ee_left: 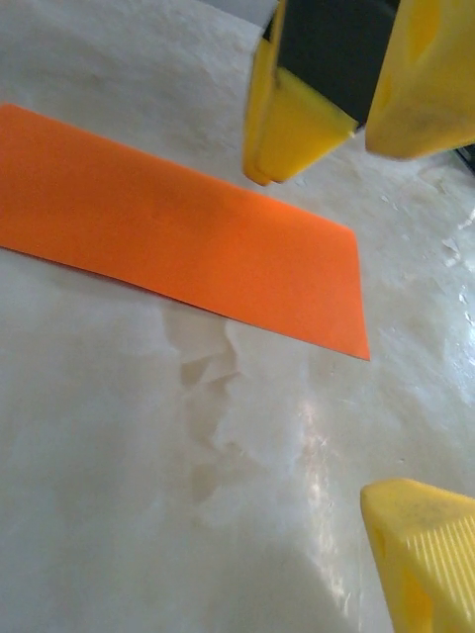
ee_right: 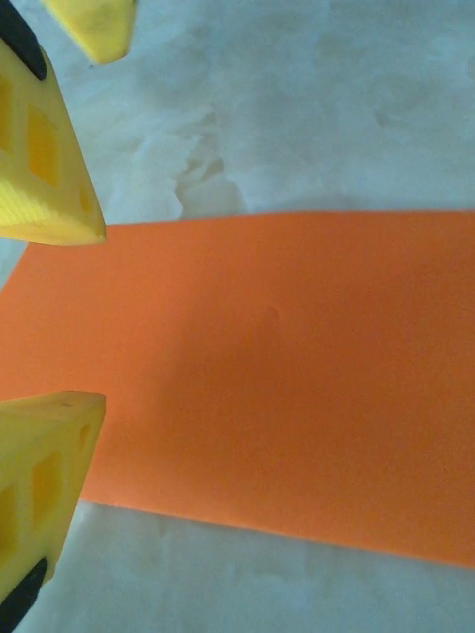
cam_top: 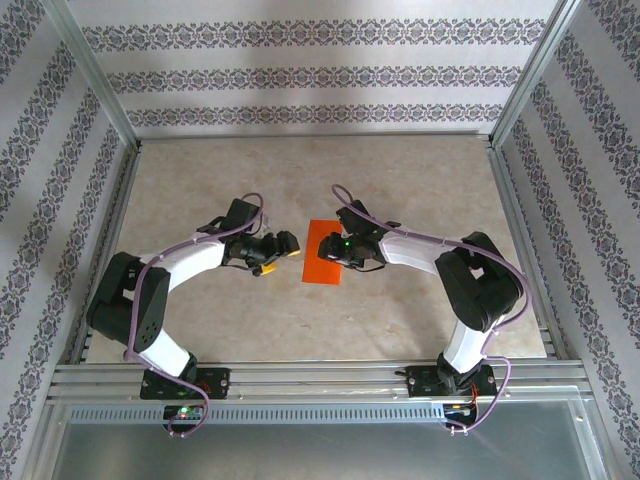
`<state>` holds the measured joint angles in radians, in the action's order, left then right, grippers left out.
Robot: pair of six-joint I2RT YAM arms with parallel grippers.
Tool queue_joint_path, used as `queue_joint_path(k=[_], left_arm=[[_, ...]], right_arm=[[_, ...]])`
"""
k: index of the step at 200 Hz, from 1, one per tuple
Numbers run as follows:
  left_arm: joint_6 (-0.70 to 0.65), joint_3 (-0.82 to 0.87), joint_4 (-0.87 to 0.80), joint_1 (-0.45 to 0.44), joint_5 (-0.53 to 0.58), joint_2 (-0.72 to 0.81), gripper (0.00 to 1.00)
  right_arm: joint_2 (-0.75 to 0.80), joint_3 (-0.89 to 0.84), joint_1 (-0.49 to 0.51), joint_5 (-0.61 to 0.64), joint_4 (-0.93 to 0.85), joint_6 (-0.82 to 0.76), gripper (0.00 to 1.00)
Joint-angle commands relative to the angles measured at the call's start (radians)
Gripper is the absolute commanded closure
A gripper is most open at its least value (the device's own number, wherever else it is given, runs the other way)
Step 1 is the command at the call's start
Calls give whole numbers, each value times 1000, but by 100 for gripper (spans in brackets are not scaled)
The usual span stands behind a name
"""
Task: Fold a paper plane with a square sheet of paper (pick it up from the middle)
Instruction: Third fold the triangle at the center of the table.
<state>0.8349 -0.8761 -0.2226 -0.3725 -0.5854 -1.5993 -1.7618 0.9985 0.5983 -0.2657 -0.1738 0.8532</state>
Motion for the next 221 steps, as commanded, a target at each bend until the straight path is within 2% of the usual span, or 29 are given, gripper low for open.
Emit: queue_joint_path(k=[1,31,89,221], left_arm=[[15,-38,15,-33,-40,-49,24],[29,-73,8,-64,-80,-108,41],[28,-113,-31,-87,-92,-175,56],[-57,-191,-189,-126,-1,-241,59]], right_arm=[[-29,-14,12,43,7,58,57],[-67,-20,12,51,-17,61,58],[-84,-59,5,59,-41,54,60],[-100,-70,-4,30,-22,55,60]])
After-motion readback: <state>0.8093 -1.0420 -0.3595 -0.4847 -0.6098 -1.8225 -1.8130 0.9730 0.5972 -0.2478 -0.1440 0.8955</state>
